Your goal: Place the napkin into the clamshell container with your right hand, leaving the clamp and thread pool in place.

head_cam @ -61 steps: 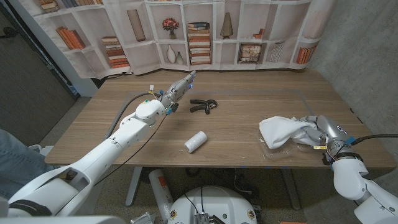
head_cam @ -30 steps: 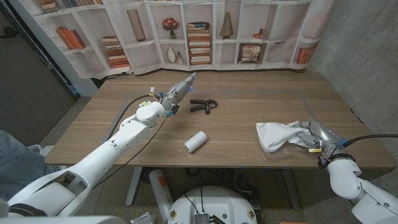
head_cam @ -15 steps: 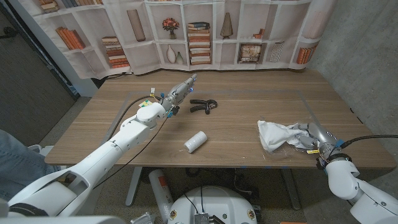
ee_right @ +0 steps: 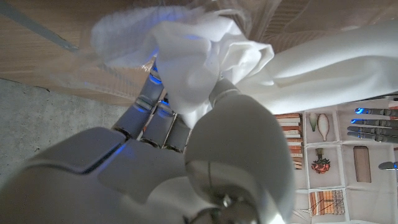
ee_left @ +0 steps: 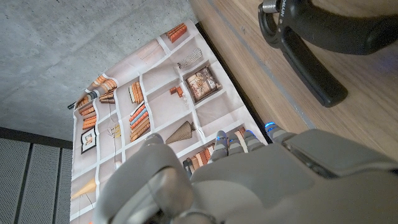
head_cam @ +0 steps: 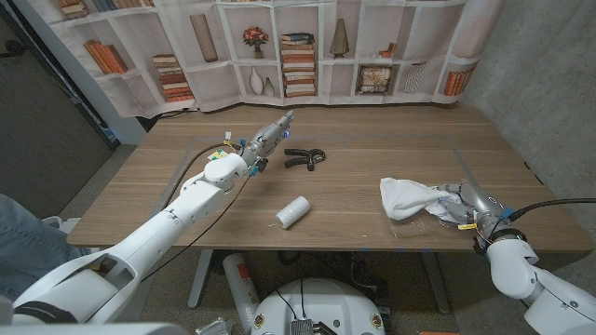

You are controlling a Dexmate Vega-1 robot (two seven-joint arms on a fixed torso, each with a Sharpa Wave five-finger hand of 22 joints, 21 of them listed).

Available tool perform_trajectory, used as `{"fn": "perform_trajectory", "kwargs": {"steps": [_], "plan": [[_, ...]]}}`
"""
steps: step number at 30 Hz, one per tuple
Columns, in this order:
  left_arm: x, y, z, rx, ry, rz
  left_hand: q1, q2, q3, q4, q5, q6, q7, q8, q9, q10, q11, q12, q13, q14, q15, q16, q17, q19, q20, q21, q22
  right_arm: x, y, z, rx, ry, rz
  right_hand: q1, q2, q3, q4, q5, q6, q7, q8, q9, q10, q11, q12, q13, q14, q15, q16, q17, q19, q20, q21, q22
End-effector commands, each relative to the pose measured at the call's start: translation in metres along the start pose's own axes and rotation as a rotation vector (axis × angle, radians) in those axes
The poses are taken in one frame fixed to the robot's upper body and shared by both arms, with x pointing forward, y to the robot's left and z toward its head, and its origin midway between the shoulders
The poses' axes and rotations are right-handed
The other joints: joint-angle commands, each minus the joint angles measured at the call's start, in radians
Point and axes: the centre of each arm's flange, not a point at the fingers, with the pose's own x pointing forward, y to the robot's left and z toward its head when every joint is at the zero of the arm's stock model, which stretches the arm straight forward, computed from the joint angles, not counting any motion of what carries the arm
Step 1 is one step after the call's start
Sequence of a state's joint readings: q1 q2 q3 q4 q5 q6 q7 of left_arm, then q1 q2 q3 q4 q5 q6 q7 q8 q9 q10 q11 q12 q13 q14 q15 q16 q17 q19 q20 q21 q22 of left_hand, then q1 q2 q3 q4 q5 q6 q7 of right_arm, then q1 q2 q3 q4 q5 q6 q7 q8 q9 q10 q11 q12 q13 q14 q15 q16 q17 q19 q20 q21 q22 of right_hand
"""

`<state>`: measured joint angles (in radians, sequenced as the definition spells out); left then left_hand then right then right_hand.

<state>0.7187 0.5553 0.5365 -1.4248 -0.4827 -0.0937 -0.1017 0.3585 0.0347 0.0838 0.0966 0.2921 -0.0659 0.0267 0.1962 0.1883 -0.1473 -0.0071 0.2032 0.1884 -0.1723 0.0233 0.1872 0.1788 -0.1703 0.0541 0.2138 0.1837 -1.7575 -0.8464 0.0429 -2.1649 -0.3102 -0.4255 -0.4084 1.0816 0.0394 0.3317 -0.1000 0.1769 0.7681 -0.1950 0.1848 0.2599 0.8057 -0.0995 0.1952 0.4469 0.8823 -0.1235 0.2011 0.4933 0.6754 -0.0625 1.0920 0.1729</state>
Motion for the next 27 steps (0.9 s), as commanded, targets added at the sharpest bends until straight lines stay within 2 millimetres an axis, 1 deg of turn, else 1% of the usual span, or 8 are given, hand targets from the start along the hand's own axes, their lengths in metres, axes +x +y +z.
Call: {"fn": "perform_trajectory", "kwargs": {"steps": [1, 3, 11, 19, 21, 22, 23, 27], "plan": [[0.0005, -0.0006, -0.0013, -0.003, -0.002, -0.004, 0.002, 0.012, -0.008, 0.001, -0.002, 0.001, 0.0, 0.005, 0.002, -0.004, -0.002, 0.003, 0.001, -0.049, 0.002, 0.001, 0.004, -0.135, 0.004, -0.005, 0.004, -0.0038, -0.0068, 0.0034, -0.057, 0.027, 0.005, -0.07, -0.031, -0.021, 0.015, 0.013, -0.068, -0.014, 0.003, 0.001, -0.082, -0.015, -0.004, -0.013, -0.07, -0.087, -0.009, -0.011, -0.005, -0.133, -0.043, -0.005], [0.0001, -0.001, -0.0016, -0.005, -0.001, -0.004, 0.002, 0.012, -0.008, 0.001, -0.002, 0.001, 0.0, 0.005, 0.002, -0.004, -0.002, 0.003, 0.001, -0.048, 0.003, 0.001, 0.004, -0.135, 0.004, -0.005, 0.004, -0.0043, -0.0076, 0.0041, -0.064, 0.028, 0.003, -0.092, -0.047, -0.023, 0.016, 0.019, -0.09, -0.018, 0.008, 0.002, -0.104, -0.019, 0.005, -0.022, -0.139, -0.07, -0.018, -0.017, -0.003, -0.117, -0.073, -0.008], [-0.0021, -0.0027, -0.0021, -0.005, 0.0, 0.0, 0.003, 0.013, -0.009, 0.001, -0.003, 0.002, 0.0, 0.005, 0.002, -0.005, -0.002, 0.003, 0.001, -0.048, 0.003, 0.001, 0.004, -0.136, 0.005, -0.005, 0.005, -0.0045, -0.0101, 0.004, -0.078, 0.031, 0.013, -0.121, -0.062, -0.023, 0.014, 0.029, -0.139, -0.022, 0.008, 0.001, -0.183, -0.013, 0.005, -0.037, -0.245, -0.036, -0.021, -0.027, -0.045, -0.064, -0.133, -0.004], [-0.005, -0.0041, -0.0026, -0.002, 0.005, 0.002, 0.003, 0.013, -0.01, 0.001, -0.003, 0.001, -0.001, 0.005, 0.002, -0.005, -0.002, 0.003, 0.001, -0.048, 0.003, 0.001, 0.004, -0.136, 0.006, -0.005, 0.005, -0.0035, -0.0118, 0.0036, -0.082, 0.029, 0.026, -0.172, -0.092, -0.04, 0.019, 0.037, -0.228, -0.008, 0.002, -0.002, -0.289, 0.021, 0.002, -0.055, -0.355, 0.005, -0.02, -0.051, -0.096, 0.004, -0.192, -0.003], [-0.0053, -0.0042, -0.0021, -0.002, 0.005, 0.002, 0.004, 0.014, -0.011, 0.001, -0.003, 0.002, 0.0, 0.005, 0.002, -0.004, -0.002, 0.003, 0.001, -0.048, 0.003, 0.001, 0.004, -0.136, 0.007, -0.005, 0.005, -0.0035, -0.0129, 0.0039, -0.084, 0.029, 0.026, -0.178, -0.094, -0.041, 0.019, 0.04, -0.245, -0.01, 0.001, -0.002, -0.302, 0.03, 0.004, -0.058, -0.377, 0.014, -0.021, -0.056, -0.1, 0.013, -0.201, -0.002], [-0.0054, -0.0042, -0.0017, -0.001, 0.004, 0.001, 0.004, 0.014, -0.011, 0.001, -0.003, 0.002, -0.001, 0.005, 0.002, -0.004, -0.002, 0.003, 0.001, -0.048, 0.003, 0.001, 0.004, -0.136, 0.006, -0.005, 0.005, -0.0034, -0.0137, 0.0038, -0.083, 0.031, 0.028, -0.182, -0.095, -0.042, 0.019, 0.042, -0.258, -0.01, 0.002, -0.003, -0.317, 0.02, 0.005, -0.062, -0.389, 0.016, -0.019, -0.061, -0.1, 0.018, -0.208, -0.002], [-0.0054, -0.0041, -0.0014, 0.001, 0.004, 0.002, 0.004, 0.014, -0.011, 0.001, -0.003, 0.002, -0.001, 0.005, 0.002, -0.004, -0.003, 0.003, 0.001, -0.048, 0.003, 0.001, 0.004, -0.135, 0.007, -0.004, 0.005, -0.0033, -0.0143, 0.0036, -0.083, 0.028, 0.03, -0.19, -0.098, -0.045, 0.021, 0.043, -0.271, -0.006, 0.0, -0.003, -0.323, 0.032, 0.006, -0.063, -0.391, 0.017, -0.016, -0.064, -0.101, 0.021, -0.213, -0.002], [-0.0054, -0.0039, -0.0001, 0.004, 0.004, 0.002, 0.004, 0.014, -0.012, 0.001, -0.003, 0.002, -0.001, 0.005, 0.002, -0.004, -0.003, 0.003, 0.001, -0.049, 0.002, 0.001, 0.004, -0.135, 0.008, -0.004, 0.005, -0.0033, -0.0166, 0.0031, -0.082, 0.028, 0.029, -0.227, -0.134, -0.067, 0.026, 0.052, -0.321, 0.007, -0.003, -0.006, -0.368, 0.043, 0.002, -0.072, -0.419, 0.026, -0.016, -0.079, -0.103, 0.034, -0.236, -0.004]]}}
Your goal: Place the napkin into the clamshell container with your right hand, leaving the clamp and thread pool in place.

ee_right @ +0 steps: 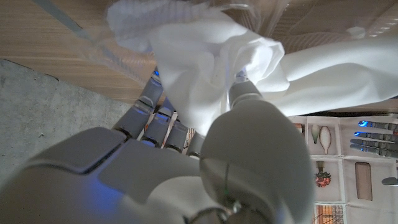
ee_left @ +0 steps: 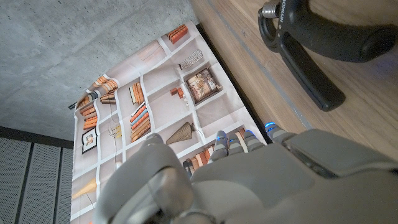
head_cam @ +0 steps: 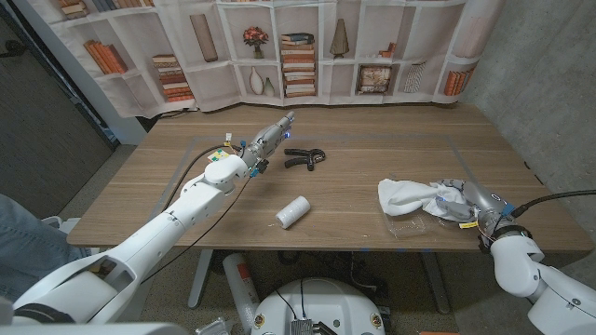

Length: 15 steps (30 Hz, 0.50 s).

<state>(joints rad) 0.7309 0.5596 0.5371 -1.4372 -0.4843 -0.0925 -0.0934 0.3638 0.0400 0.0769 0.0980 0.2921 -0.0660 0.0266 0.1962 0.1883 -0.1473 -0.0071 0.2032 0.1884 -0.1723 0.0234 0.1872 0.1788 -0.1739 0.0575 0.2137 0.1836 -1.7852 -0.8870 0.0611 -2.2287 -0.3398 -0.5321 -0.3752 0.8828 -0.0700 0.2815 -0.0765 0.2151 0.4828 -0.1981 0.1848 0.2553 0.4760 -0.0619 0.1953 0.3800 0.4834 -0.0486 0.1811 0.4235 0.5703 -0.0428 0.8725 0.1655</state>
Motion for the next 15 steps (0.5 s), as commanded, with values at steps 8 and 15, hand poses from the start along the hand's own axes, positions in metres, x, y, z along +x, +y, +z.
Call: {"fn": "perform_trajectory", "kwargs": {"steps": [8, 15], "plan": [[0.0008, -0.0019, 0.0027, 0.009, 0.005, -0.007, -0.001, 0.01, -0.006, 0.0, -0.003, 0.003, 0.0, 0.005, 0.002, -0.005, -0.005, 0.003, 0.001, -0.048, 0.002, 0.001, 0.004, -0.131, 0.005, -0.004, 0.005, -0.002, -0.0076, -0.0066, 0.014, 0.01, 0.021, -0.072, -0.053, -0.041, 0.013, 0.031, -0.073, 0.028, 0.0, -0.005, -0.064, 0.021, 0.007, -0.012, -0.046, -0.034, 0.005, -0.024, -0.011, 0.039, -0.045, 0.004], [0.0046, -0.0023, 0.0024, 0.007, 0.007, -0.011, 0.0, 0.01, -0.007, 0.0, -0.004, 0.003, 0.0, 0.005, 0.002, -0.005, -0.004, 0.002, 0.001, -0.049, 0.003, 0.0, 0.004, -0.132, 0.006, -0.004, 0.005, -0.003, -0.0101, -0.0081, 0.027, 0.022, 0.011, -0.103, -0.059, -0.055, 0.026, 0.045, -0.093, 0.035, 0.0, -0.007, -0.075, 0.025, 0.01, -0.017, -0.057, -0.024, 0.007, -0.033, -0.014, 0.055, -0.059, 0.005]]}}
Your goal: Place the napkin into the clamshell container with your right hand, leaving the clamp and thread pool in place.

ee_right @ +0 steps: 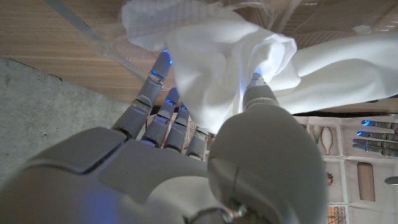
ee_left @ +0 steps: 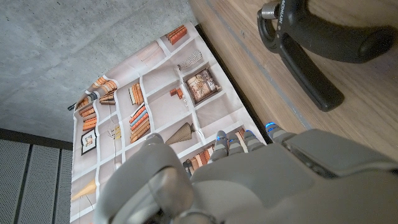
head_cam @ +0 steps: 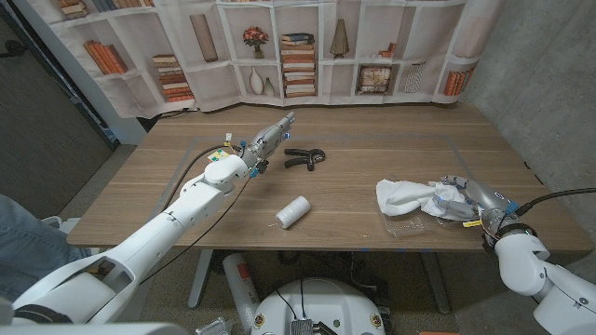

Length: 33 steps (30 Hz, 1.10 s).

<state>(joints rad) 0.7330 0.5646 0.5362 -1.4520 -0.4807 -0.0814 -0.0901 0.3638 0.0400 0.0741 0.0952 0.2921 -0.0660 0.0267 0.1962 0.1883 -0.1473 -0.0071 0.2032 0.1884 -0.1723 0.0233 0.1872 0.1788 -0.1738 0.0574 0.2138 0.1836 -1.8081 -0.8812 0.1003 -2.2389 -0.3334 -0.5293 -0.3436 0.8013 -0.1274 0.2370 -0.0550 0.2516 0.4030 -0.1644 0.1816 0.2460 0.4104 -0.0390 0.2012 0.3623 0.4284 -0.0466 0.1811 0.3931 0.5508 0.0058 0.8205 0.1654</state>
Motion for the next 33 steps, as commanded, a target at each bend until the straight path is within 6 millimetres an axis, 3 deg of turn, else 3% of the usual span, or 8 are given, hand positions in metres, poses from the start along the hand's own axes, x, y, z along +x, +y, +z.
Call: {"fn": "perform_trajectory", "kwargs": {"steps": [1, 33], "plan": [[0.005, -0.001, 0.0, 0.001, 0.005, -0.01, 0.0, 0.01, -0.004, 0.002, -0.004, 0.003, -0.001, 0.005, 0.002, -0.005, -0.004, 0.003, 0.001, -0.049, 0.003, 0.0, 0.005, -0.132, 0.006, -0.004, 0.005, -0.002, -0.005, -0.003, 0.025, 0.014, -0.006, -0.027, -0.004, -0.013, 0.006, 0.009, -0.014, 0.002, 0.004, 0.002, -0.01, 0.002, 0.005, 0.0, 0.0, -0.024, 0.009, -0.004, 0.006, 0.006, -0.009, 0.005], [0.014, -0.006, 0.001, -0.008, -0.006, -0.015, 0.002, 0.014, -0.008, 0.002, -0.004, 0.002, -0.002, 0.004, 0.002, -0.005, -0.003, 0.002, 0.001, -0.049, 0.003, 0.0, 0.005, -0.132, 0.007, -0.004, 0.005, -0.012, -0.025, -0.002, 0.022, -0.013, -0.045, -0.097, -0.033, -0.062, 0.026, 0.051, -0.046, 0.01, 0.009, -0.005, -0.035, 0.014, 0.012, -0.012, -0.006, -0.007, 0.014, -0.03, 0.016, 0.027, -0.042, 0.007]]}}
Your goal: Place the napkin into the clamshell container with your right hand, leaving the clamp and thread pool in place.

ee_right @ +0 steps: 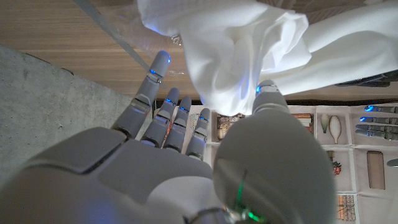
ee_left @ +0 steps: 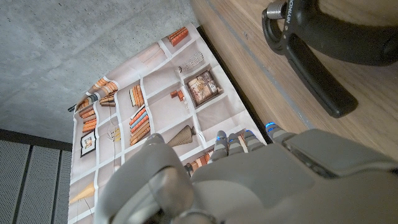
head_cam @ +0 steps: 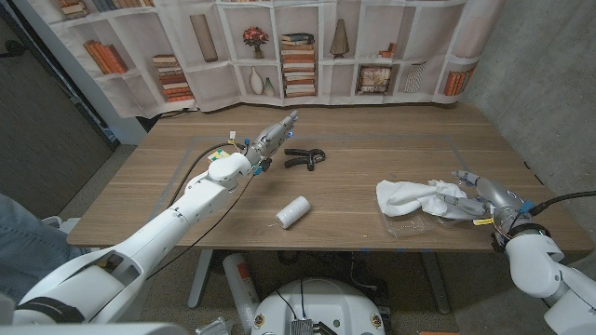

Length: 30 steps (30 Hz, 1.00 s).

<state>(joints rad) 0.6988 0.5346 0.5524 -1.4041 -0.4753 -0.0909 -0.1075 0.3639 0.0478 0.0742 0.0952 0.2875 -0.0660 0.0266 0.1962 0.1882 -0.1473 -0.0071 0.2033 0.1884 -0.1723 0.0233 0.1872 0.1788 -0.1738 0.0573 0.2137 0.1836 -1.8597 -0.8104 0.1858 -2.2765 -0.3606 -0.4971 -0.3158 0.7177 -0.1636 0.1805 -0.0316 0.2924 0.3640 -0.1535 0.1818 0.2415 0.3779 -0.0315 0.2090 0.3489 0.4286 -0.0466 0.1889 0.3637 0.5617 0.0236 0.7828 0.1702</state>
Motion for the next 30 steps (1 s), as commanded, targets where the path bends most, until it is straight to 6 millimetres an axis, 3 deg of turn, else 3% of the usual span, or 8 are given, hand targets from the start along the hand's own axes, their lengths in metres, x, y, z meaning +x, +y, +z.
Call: {"fn": "perform_trajectory", "kwargs": {"steps": [1, 14, 30], "plan": [[0.003, -0.002, 0.0, -0.004, -0.002, -0.001, 0.002, 0.006, -0.009, 0.002, 0.0, 0.002, -0.002, 0.004, 0.002, -0.005, -0.003, 0.002, 0.002, -0.049, 0.003, 0.0, 0.004, -0.133, 0.007, -0.004, 0.005, -0.003, -0.007, 0.003, -0.005, -0.027, -0.007, -0.014, 0.003, -0.006, 0.003, 0.011, -0.007, 0.0, 0.009, -0.001, -0.003, 0.008, 0.005, 0.001, -0.006, -0.005, 0.006, -0.001, 0.006, 0.009, -0.005, 0.002], [0.0, -0.005, 0.0, -0.001, 0.001, 0.0, 0.004, 0.008, -0.01, 0.002, 0.0, 0.002, -0.001, 0.004, 0.002, -0.006, -0.004, 0.002, 0.002, -0.049, 0.004, 0.0, 0.004, -0.133, 0.008, -0.004, 0.005, -0.004, -0.014, 0.006, 0.036, -0.069, -0.011, -0.026, 0.003, -0.018, 0.006, 0.026, 0.003, -0.002, 0.017, -0.003, 0.007, 0.015, 0.013, -0.003, -0.01, -0.006, 0.006, -0.01, 0.011, 0.006, -0.016, 0.002], [-0.006, -0.002, 0.0, 0.002, 0.003, 0.003, 0.005, 0.009, -0.011, 0.001, -0.001, 0.002, 0.0, 0.004, 0.002, -0.006, -0.004, 0.002, 0.002, -0.049, 0.005, 0.0, 0.004, -0.133, 0.009, -0.004, 0.005, 0.003, -0.024, 0.016, 0.09, -0.133, -0.043, -0.052, 0.019, -0.035, 0.018, 0.051, 0.011, 0.005, 0.023, -0.009, 0.008, 0.021, 0.02, -0.014, -0.046, 0.012, -0.002, -0.035, -0.019, 0.038, -0.059, 0.0]]}}
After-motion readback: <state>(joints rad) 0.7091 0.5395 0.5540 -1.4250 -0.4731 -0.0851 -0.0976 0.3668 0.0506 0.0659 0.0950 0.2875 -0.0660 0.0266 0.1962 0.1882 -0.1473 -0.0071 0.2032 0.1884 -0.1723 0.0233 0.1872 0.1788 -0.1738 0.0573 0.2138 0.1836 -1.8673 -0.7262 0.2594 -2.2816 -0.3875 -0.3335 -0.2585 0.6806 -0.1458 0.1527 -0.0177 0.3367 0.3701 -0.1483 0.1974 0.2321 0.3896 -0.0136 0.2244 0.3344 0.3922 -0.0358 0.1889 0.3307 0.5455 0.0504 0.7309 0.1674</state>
